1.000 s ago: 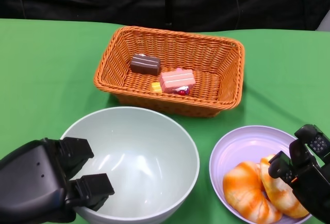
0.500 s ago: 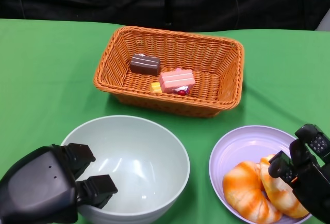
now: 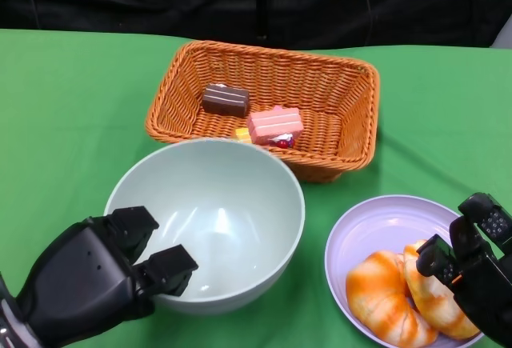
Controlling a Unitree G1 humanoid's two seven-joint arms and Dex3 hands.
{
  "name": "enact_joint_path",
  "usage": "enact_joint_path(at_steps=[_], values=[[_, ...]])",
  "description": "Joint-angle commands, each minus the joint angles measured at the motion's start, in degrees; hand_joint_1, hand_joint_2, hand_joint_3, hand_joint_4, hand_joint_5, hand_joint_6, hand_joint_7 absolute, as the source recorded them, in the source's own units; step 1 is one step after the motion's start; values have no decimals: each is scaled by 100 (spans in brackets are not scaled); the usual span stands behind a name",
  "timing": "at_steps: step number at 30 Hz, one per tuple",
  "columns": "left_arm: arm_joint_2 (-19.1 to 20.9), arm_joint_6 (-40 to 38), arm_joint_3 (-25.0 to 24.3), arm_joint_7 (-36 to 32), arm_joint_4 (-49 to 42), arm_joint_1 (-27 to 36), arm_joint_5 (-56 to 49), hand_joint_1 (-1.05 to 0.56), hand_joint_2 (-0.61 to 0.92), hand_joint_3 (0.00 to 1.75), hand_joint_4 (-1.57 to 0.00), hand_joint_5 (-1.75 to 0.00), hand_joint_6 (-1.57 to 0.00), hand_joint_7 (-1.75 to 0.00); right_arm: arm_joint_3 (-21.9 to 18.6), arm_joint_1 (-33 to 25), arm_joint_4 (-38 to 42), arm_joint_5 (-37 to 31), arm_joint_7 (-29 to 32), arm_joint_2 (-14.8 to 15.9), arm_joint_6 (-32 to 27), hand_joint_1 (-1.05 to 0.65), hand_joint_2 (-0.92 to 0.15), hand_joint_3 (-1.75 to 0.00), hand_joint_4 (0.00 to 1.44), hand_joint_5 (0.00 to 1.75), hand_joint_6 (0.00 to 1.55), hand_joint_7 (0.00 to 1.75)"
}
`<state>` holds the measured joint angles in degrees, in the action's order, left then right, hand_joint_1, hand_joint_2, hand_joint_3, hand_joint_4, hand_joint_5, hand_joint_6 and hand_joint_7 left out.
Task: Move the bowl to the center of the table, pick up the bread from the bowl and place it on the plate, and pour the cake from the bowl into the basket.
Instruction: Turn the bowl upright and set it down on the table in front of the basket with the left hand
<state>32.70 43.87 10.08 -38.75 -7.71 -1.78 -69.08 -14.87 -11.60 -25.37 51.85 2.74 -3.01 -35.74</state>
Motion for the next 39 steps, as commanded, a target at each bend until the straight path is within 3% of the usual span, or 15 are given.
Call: enact_joint_path(at_steps=[1,4,8,11,18,19,21,23,26,27,30,34,36,38,39], values=[[75,-345,249,-367,-134,-149,-151,-28,77,2,-92,-175,-88,-141,-58,-9,6,70,16,89,-7,-18,-69,-105,84,175,60,174],[163,-566,519,-544,-290,-258,-268,-33,74,1,-91,-175,-97,-122,-76,-21,16,110,-7,85,1,-17,-70,-103,84,175,59,173],[293,-711,861,-772,-504,-386,-362,-41,71,1,-90,-175,-99,-123,-81,-37,12,114,-64,108,19,-18,-71,-100,84,175,60,170],[423,-817,1006,-875,-470,-358,-368,-30,72,1,-90,-175,-98,-124,-83,-37,3,96,-58,110,20,-18,-71,-100,83,175,60,170],[759,-905,1033,-267,-27,-75,19,-25,78,2,-88,-175,-94,-125,-96,-12,-11,109,26,138,-37,-17,-70,-102,84,175,60,172],[781,-927,1031,-176,25,-37,76,-28,78,2,-87,-173,-97,-112,-99,-11,-14,113,40,140,-44,-18,-70,-102,84,175,60,172],[794,-979,1038,-6,83,45,151,-30,79,1,-87,-172,-100,-104,-106,-18,-24,125,40,138,-42,-18,-70,-103,84,175,60,172],[822,-1044,1054,256,139,151,224,-32,84,1,-93,-147,-101,-86,-107,-30,-41,128,22,137,-27,-18,-70,-103,83,175,59,173],[872,-1112,1068,651,230,226,330,-30,80,0,-101,-116,-120,-29,-118,-23,-27,150,-24,158,-30,-17,-71,-103,83,175,59,174],[894,-1123,1052,818,285,238,391,-30,80,0,-102,-110,-123,-20,-122,-20,-24,156,-19,155,-28,-17,-71,-103,84,175,60,174],[910,-1105,993,1187,386,296,681,-30,83,1,-101,-98,-125,-8,-119,-18,-40,149,17,156,-34,-17,-70,-103,85,175,60,175],[889,-1160,915,1964,487,417,1345,-34,91,4,-104,-34,-118,-1,-123,-13,-46,165,51,160,-61,-18,-70,-103,85,175,61,175],[892,-1255,868,2362,592,455,1574,-35,92,6,-105,-20,-115,0,-133,-15,-35,182,31,165,-54,-18,-70,-103,85,175,61,175],[916,-1348,817,2763,717,478,1752,-49,92,32,-85,-6,-95,0,-144,-18,-24,198,8,170,-40,-18,-70,-103,85,175,61,175],[907,-1398,783,2973,775,506,1904,-52,92,36,-82,-3,-92,0,-140,-19,-27,181,13,180,-36,-18,-70,-103,85,175,61,175]])
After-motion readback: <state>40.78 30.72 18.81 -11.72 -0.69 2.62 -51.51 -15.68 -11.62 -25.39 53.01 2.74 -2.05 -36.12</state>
